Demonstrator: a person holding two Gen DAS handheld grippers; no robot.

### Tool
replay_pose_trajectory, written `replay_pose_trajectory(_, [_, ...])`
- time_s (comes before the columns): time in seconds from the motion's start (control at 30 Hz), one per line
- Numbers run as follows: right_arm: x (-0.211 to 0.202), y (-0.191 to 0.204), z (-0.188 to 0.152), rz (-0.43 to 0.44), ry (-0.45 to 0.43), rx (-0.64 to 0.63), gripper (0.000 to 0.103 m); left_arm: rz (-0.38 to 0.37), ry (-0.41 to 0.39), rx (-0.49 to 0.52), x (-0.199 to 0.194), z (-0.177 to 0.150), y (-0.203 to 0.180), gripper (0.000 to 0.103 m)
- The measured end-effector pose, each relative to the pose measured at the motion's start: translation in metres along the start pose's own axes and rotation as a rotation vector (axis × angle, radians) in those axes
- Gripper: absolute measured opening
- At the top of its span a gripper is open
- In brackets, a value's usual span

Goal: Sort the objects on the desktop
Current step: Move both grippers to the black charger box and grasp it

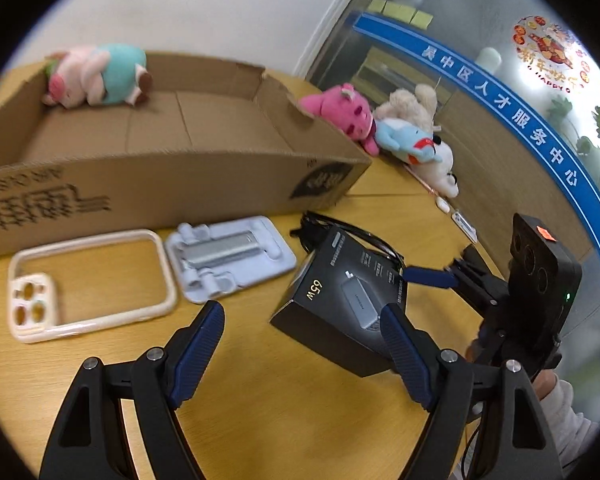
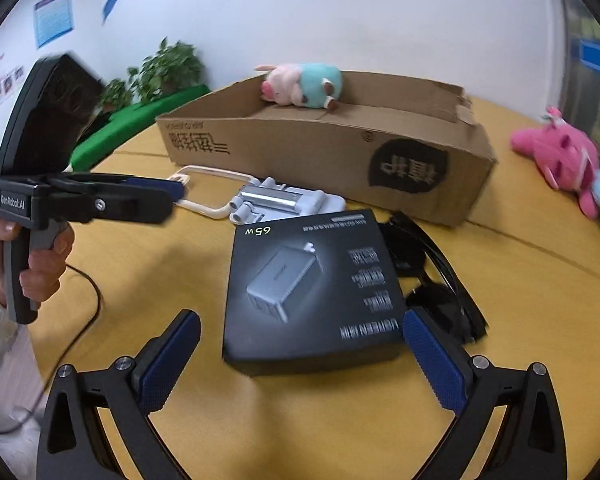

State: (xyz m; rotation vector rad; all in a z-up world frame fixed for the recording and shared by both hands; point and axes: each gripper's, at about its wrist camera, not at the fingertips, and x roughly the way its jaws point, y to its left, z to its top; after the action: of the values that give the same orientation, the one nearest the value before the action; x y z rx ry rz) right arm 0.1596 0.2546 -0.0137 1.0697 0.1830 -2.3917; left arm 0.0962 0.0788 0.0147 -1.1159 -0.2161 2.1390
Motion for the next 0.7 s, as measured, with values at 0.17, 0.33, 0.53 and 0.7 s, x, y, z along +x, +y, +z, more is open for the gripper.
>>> replay_pose_trajectory(0.17, [0.001, 0.019, 0.002, 0.144, -0.006, -0.053, 0.103, -0.023, 0.025, -0.038, 0.007, -0.006, 0.003, 0.08])
replay_pose_trajectory(0.33, [-0.015, 0.038, -0.004, 0.17, -0.056, -0.148, 0.103, -0.01, 0.047, -0.084, -0.002, -0.022, 0.014, 0.08])
replay_pose_trajectory(0.53, [0.007, -0.009, 0.004, 0.048, -0.007, -0.059, 0.103, -0.057, 0.07, -0.1, 0.006, -0.026, 0.006, 0.08])
replay_pose_trajectory(0.7, [0.013, 0.0, 0.0, 0.196, 0.054, -0.048, 0.103, -0.074, 0.086, -0.114, 0.014, -0.028, 0.005, 0.08])
